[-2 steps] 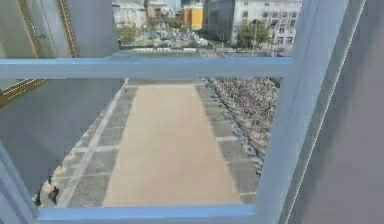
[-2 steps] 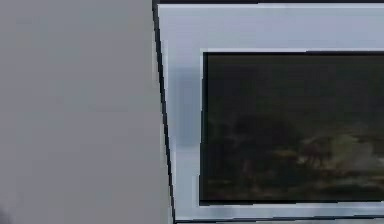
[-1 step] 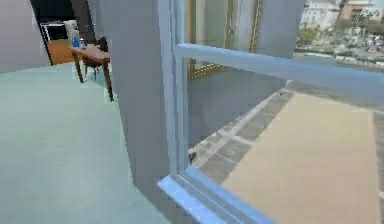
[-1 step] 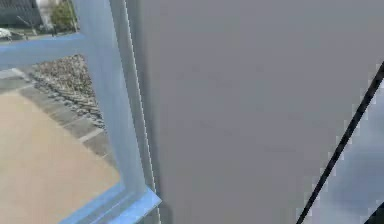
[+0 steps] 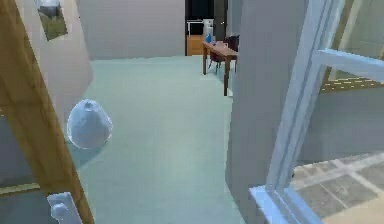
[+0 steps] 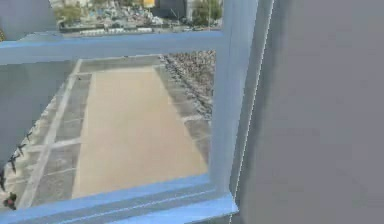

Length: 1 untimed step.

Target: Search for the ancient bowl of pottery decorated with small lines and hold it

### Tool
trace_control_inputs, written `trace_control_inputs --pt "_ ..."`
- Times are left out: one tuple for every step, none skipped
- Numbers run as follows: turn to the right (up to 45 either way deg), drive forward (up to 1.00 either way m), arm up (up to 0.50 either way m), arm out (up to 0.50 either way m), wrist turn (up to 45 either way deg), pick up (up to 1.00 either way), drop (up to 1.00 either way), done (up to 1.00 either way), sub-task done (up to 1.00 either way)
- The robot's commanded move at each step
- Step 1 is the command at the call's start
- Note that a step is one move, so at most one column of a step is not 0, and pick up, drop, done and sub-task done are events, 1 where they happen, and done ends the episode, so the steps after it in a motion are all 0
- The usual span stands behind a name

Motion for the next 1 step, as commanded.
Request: trace_control_inputs --pt "0.0 1.0 0.0 0.0 0.0 0.0 0.0 0.0 0.0"
